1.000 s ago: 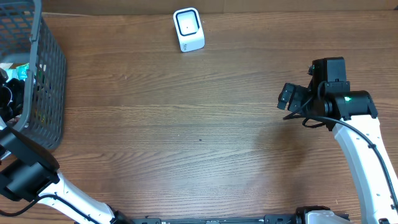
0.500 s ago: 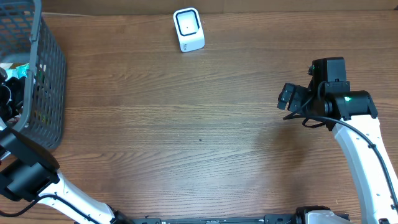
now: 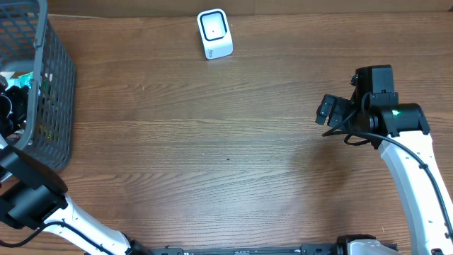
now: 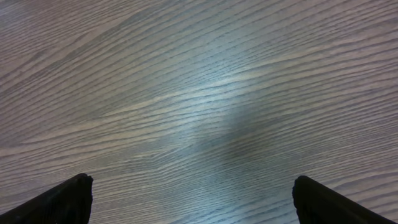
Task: Scan the item barcode
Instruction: 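Close the left gripper on the yellow plastic bottle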
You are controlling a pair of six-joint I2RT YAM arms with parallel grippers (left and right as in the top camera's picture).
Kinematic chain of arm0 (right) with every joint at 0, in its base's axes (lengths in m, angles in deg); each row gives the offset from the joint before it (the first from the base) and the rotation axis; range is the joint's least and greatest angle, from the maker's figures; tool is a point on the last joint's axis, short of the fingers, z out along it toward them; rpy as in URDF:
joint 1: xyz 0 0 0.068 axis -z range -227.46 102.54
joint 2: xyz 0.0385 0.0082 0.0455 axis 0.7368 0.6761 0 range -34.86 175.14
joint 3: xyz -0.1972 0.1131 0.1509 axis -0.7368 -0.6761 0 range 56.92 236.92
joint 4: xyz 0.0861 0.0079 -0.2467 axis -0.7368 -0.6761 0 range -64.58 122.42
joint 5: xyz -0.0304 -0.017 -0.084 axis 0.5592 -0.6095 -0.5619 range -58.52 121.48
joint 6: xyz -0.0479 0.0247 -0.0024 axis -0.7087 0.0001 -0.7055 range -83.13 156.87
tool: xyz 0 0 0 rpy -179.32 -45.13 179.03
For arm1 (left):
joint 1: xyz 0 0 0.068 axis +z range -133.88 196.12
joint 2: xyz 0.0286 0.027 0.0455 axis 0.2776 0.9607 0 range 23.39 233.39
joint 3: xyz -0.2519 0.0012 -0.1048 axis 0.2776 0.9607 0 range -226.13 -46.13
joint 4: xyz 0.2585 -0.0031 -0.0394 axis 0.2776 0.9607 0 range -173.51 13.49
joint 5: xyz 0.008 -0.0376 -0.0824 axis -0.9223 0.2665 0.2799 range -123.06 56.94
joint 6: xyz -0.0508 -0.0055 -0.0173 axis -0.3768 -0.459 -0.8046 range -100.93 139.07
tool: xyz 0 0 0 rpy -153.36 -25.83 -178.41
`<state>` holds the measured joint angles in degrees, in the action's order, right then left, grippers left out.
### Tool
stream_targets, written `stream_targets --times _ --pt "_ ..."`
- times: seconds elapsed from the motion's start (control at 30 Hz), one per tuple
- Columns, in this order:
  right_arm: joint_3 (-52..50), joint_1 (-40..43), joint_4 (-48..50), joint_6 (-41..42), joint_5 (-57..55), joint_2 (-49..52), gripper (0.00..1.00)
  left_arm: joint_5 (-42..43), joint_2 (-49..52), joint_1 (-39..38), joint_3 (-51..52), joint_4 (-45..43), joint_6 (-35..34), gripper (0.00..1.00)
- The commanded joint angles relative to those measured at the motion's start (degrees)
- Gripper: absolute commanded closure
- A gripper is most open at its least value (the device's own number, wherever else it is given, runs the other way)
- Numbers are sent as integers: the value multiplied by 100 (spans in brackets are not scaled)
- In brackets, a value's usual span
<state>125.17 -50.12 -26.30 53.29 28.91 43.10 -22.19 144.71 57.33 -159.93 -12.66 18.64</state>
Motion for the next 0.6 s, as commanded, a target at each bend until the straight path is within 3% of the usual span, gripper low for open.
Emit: stream_targets --times 0.0,0.1,0.3,0.43,0.57 --pt "120 11 11 -33 -55 -35 0 98 7 -9 -144 0 7 30" --pt "120 11 11 -33 -55 -35 0 98 7 -9 -144 -20 4 39" --pt "120 11 11 -33 -55 -35 0 101 7 -9 -144 -20 4 43" --pt "120 11 11 -33 -55 -35 0 98 7 2 -144 -13 4 63" --pt "120 11 11 -33 -55 -35 0 66 -39 4 -144 -22 -7 65"
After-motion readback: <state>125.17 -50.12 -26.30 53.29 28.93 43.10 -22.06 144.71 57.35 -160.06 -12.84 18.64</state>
